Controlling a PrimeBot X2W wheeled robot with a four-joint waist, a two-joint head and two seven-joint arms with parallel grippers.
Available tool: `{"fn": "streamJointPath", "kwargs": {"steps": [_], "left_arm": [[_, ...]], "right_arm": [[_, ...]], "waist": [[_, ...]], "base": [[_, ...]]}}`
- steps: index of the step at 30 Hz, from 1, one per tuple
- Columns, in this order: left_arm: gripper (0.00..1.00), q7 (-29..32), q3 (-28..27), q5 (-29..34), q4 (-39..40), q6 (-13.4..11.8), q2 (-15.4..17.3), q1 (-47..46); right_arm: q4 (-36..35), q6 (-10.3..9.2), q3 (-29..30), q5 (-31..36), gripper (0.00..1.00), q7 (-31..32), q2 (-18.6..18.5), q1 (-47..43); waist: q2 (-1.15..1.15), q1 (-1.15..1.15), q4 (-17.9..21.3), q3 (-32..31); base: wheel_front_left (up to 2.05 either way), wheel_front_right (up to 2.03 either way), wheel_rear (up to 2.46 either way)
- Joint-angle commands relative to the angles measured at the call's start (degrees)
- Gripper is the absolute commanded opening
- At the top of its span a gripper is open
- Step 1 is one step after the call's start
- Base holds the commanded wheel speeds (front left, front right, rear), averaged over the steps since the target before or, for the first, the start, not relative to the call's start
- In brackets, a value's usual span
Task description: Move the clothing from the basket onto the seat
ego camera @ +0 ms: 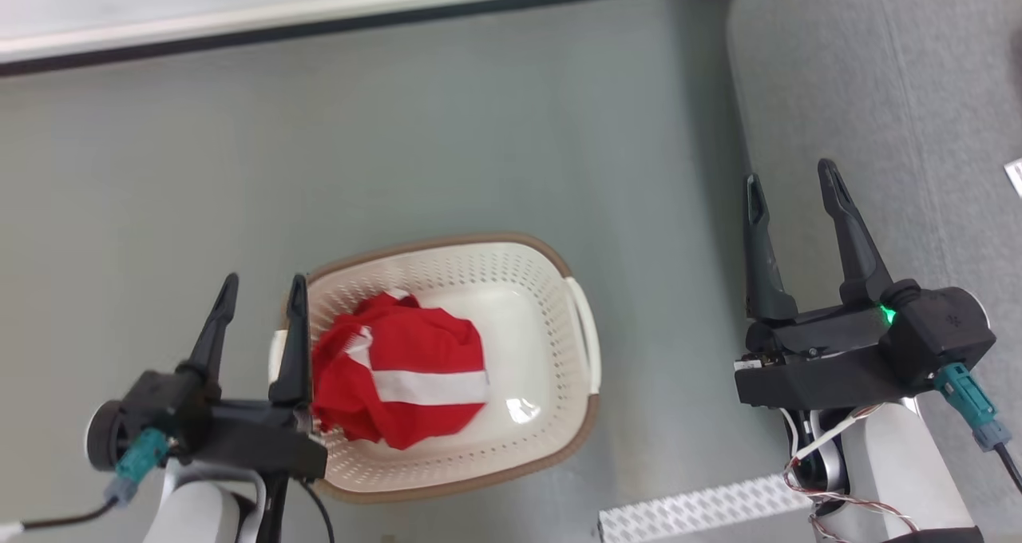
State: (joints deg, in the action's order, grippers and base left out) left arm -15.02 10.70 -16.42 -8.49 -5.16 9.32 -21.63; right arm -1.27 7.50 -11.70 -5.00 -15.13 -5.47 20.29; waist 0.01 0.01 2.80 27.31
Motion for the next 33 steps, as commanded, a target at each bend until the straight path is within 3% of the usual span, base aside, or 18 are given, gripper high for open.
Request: {"fn": "streamJointPath", "kwargs": {"steps": [1, 11, 15, 20, 25, 33], "left_arm": [[1.0, -0.2, -0.5, 1.4, 0.4, 0.3, 0.0, 1.2], [1.0, -0.2, -3.1, 7.1, 1.4, 4.3, -2.7, 2.0], [1.0, -0.2, -1.1, 11.2, -0.4, 6.9, -1.0, 0.0], [1.0, -0.2, 4.9, 18.2, -6.8, 9.3, 2.0, -5.0], [1.0, -0.2, 10.5, 19.5, -11.9, 11.6, 3.9, -9.6], [1.0, -0.1, 20.0, 21.5, -22.8, 12.6, 6.3, -18.2]], "right_arm": [[-0.1, -0.01, -0.1, -0.2, 1.0, 0.0, -0.4, -0.5], [-0.8, -0.01, 0.3, -0.2, 1.0, 0.0, -0.9, 0.2], [-1.4, -0.01, 0.1, -0.2, 1.0, 0.0, -0.5, 1.7], [-2.9, -0.01, 0.0, 1.9, 1.0, 0.0, 0.3, 4.2], [-3.4, -0.01, 0.3, 0.7, 1.0, 0.0, 1.6, 5.5], [-4.6, -0.02, 0.5, 0.1, 1.0, 0.0, 2.5, 6.3]], "waist": [[-0.01, -0.01, -2.3, -2.2], [-0.01, -0.01, -2.5, 0.0], [-0.01, -0.01, -1.4, 2.3], [-0.01, -0.01, 1.6, 6.8], [-0.01, -0.01, 4.9, 10.2], [-0.01, -0.01, 8.2, 15.7]], "base": [[0.0, 0.0, 0.0], [0.0, 0.0, 0.0], [0.0, 0.0, 0.0], [0.0, 0.0, 0.0], [0.0, 0.0, 0.0], [0.0, 0.0, 0.0]]}}
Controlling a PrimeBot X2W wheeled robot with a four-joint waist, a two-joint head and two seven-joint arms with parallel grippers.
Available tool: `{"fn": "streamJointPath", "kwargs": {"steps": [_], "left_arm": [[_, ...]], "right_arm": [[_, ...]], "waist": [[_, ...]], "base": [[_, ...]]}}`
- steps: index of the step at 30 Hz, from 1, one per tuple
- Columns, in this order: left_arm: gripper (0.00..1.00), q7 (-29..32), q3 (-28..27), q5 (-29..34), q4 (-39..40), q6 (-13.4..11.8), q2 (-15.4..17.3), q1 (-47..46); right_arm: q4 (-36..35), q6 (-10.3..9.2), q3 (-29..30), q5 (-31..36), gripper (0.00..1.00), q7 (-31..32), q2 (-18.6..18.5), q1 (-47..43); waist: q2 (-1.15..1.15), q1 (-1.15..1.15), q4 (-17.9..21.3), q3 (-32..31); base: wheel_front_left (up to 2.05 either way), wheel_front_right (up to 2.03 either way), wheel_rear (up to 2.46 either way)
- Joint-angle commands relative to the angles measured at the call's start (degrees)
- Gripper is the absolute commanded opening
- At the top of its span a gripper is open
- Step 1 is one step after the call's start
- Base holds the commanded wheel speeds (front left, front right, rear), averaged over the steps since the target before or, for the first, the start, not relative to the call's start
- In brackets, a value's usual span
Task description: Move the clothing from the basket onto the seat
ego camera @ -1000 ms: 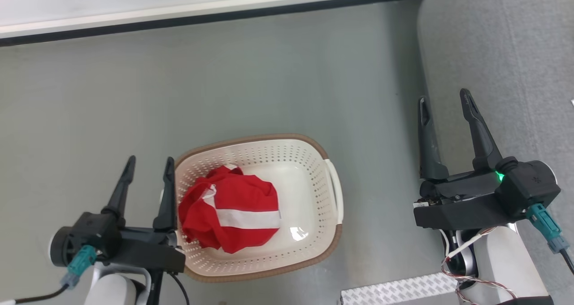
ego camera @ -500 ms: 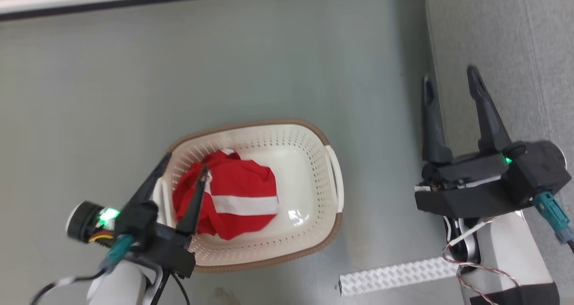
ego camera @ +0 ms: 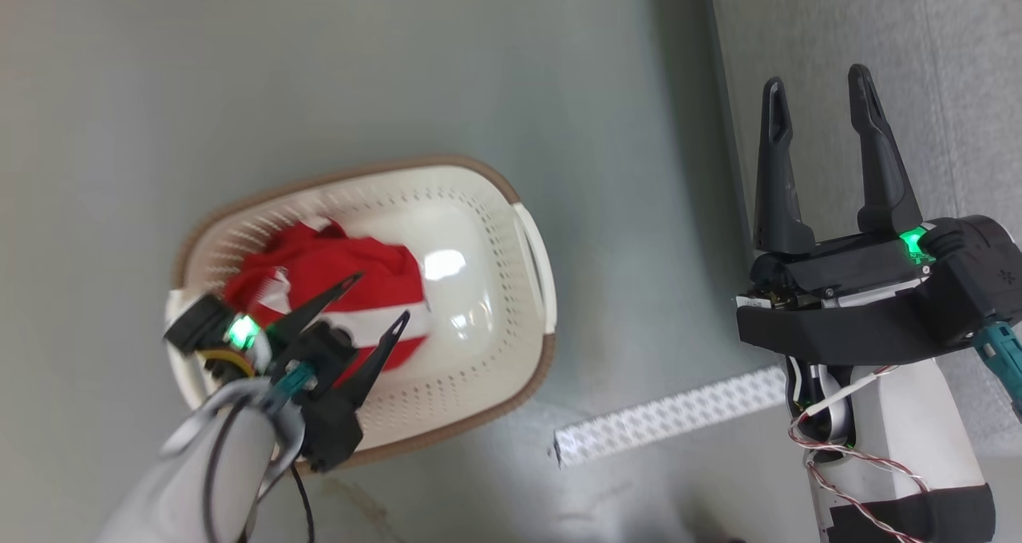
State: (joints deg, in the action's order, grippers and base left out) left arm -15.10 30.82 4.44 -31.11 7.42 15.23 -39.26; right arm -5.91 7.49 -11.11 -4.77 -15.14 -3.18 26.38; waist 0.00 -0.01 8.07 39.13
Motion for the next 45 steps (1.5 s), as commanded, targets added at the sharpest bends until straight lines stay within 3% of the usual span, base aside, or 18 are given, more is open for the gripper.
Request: {"fn": "streamJointPath", "kwargs": {"steps": [1, 9, 21, 29, 45], "left_arm": [[1.0, -0.1, 1.4, 0.6, -1.8, 0.0, 0.3, -2.0], [1.0, 1.0, 13.6, -4.5, -19.1, 0.1, -1.5, -13.7], [1.0, 3.9, 21.0, -4.6, -37.4, -0.5, -5.0, -23.8], [1.0, 6.7, 20.8, -4.9, -41.5, -6.0, -4.5, -26.5], [1.0, 7.0, 22.5, -5.4, -42.7, -8.0, -4.5, -26.0]], "right_arm": [[-0.1, 0.0, -0.1, -0.1, 1.0, 0.0, 0.3, 0.3], [-1.4, 0.0, -0.5, -2.5, 1.0, 0.0, 0.4, 1.6], [-2.3, 0.0, -3.3, -5.2, 1.0, 0.0, 0.4, 3.0], [-3.8, 0.0, -5.3, -9.0, 1.0, 0.0, 0.3, 3.1], [-5.2, 0.0, -3.1, -9.2, 1.0, 0.0, 0.3, -0.7]], "waist": [[0.0, 0.01, 3.1, 4.7], [0.0, 0.01, 4.5, 10.0], [0.0, 0.01, 5.9, 14.4], [0.0, 0.01, 6.9, 17.3], [0.0, 0.01, 7.0, 18.3]], "base": [[0.0, 0.0, 0.0], [0.0, 0.0, 0.0], [0.0, 0.0, 0.0], [0.0, 0.0, 0.0], [0.0, 0.0, 0.0]]}}
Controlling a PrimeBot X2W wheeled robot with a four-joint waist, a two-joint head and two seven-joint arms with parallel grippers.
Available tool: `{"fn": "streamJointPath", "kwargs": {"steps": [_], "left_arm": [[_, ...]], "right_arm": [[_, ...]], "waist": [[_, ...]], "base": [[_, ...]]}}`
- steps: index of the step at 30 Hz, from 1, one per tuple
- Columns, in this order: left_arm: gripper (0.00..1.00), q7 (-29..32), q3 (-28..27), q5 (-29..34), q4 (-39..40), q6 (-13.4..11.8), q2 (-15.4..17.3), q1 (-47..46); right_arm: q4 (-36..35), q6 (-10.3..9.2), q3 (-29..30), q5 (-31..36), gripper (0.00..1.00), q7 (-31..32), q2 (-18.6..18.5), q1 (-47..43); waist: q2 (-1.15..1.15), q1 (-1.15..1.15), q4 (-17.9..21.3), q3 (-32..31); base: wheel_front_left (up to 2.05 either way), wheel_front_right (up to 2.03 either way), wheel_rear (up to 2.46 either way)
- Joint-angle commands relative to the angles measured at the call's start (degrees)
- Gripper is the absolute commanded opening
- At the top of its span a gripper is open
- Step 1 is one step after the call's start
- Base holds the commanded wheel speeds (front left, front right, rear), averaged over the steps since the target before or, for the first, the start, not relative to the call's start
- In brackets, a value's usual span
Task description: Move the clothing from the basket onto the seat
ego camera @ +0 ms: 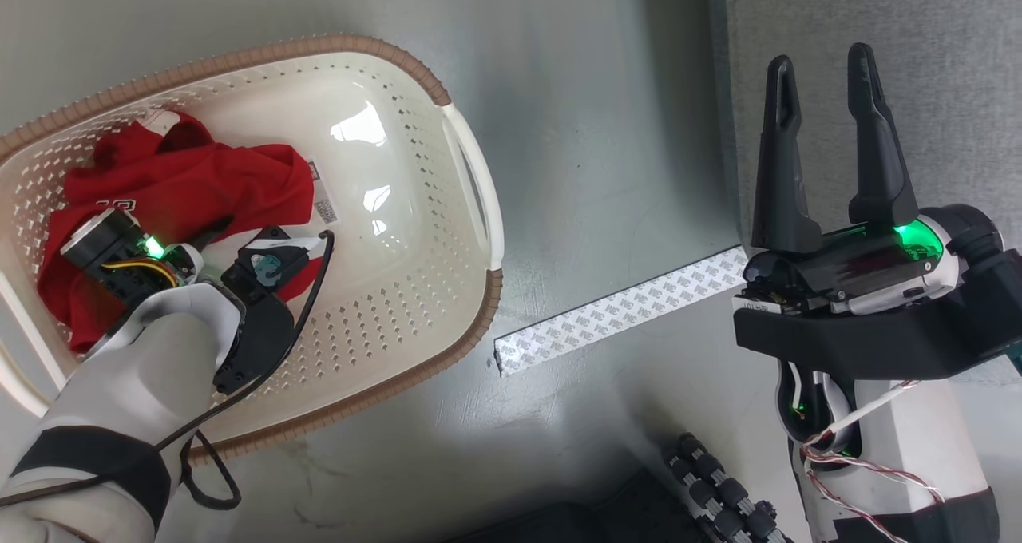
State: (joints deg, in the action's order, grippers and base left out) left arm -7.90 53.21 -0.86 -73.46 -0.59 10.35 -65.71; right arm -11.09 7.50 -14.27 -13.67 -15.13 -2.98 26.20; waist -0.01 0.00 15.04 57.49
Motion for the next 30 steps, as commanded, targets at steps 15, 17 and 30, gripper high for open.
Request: {"fn": "streamJointPath", "kwargs": {"steps": [15, 17, 30], "left_arm": [[0.0, -6.3, 0.1, -2.5, -0.1, 0.5, 0.6, 1.4], [0.0, -6.7, -0.2, -3.2, 0.4, 0.1, 0.1, 1.8], [1.0, -6.2, 1.3, -2.8, 0.1, -2.7, 0.6, 1.3]], "right_arm": [[0.8, -0.02, 0.1, -0.8, 1.0, 0.0, 0.1, 2.1], [1.3, -0.01, 0.2, -0.2, 1.0, 0.0, 0.1, 2.3], [1.9, -0.02, 0.1, 0.4, 1.0, 0.0, 0.1, 1.9]], "waist": [[0.01, 0.0, -0.2, -2.8], [0.01, 0.0, -1.1, -3.7], [0.01, 0.0, -2.6, -4.1]], "base": [[0.0, 0.0, 0.0], [0.0, 0.0, 0.0], [0.0, 0.0, 0.0]]}}
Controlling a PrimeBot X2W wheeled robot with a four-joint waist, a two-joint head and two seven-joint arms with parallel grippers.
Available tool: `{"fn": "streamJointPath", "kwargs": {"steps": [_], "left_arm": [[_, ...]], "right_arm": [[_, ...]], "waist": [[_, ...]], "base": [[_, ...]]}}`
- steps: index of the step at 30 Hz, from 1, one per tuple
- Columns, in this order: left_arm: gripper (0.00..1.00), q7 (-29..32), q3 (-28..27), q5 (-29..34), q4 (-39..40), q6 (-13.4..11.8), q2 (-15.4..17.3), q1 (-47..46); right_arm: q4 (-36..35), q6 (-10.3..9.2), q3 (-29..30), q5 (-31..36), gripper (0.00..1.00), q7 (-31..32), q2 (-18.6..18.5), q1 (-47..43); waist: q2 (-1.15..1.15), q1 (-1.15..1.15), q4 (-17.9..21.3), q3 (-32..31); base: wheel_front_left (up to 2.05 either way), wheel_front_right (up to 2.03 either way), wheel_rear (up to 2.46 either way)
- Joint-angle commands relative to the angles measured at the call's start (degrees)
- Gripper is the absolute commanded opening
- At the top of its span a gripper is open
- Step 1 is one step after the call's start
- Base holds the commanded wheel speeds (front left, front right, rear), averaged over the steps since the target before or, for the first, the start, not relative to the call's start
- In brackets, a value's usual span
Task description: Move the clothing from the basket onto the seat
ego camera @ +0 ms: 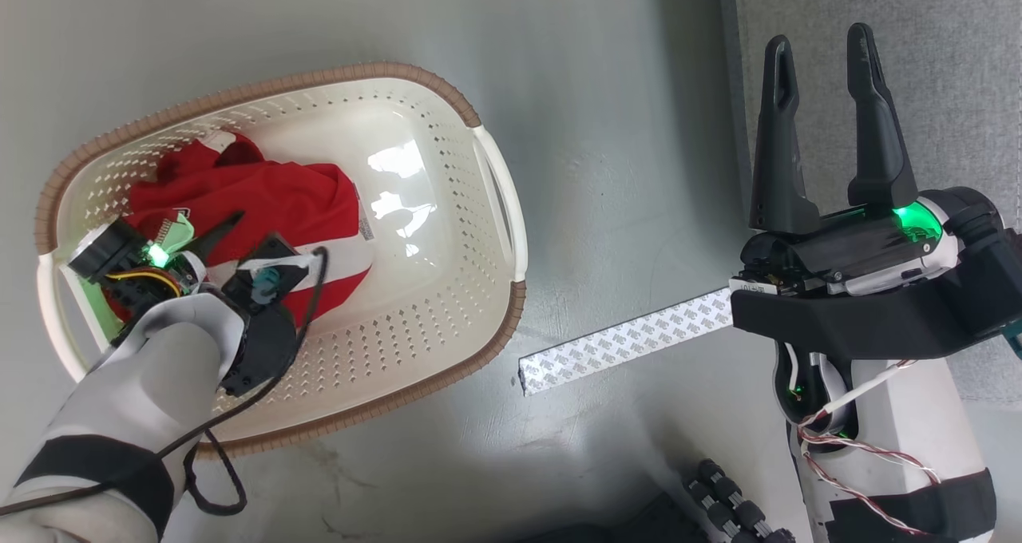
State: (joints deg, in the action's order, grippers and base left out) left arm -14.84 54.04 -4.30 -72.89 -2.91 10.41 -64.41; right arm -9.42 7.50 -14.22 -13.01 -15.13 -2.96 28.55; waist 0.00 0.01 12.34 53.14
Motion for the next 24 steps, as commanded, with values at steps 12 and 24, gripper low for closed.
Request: {"fn": "streamJointPath", "kwargs": {"steps": [12, 24], "left_arm": [[1.0, 9.8, 3.8, 2.7, -1.1, 0.6, 2.2, -3.4], [0.0, 11.5, 7.0, 3.7, -1.1, 1.3, 1.6, -3.5]], "right_arm": [[-0.9, -0.02, 0.5, -1.8, 1.0, 0.0, 0.1, -0.5], [-1.3, -0.01, 1.3, -1.9, 1.0, 0.0, 0.1, -1.8]], "waist": [[0.0, -0.01, 1.2, 4.0], [0.0, -0.01, 1.2, 4.7]], "base": [[0.0, 0.0, 0.0], [0.0, 0.0, 0.0]]}}
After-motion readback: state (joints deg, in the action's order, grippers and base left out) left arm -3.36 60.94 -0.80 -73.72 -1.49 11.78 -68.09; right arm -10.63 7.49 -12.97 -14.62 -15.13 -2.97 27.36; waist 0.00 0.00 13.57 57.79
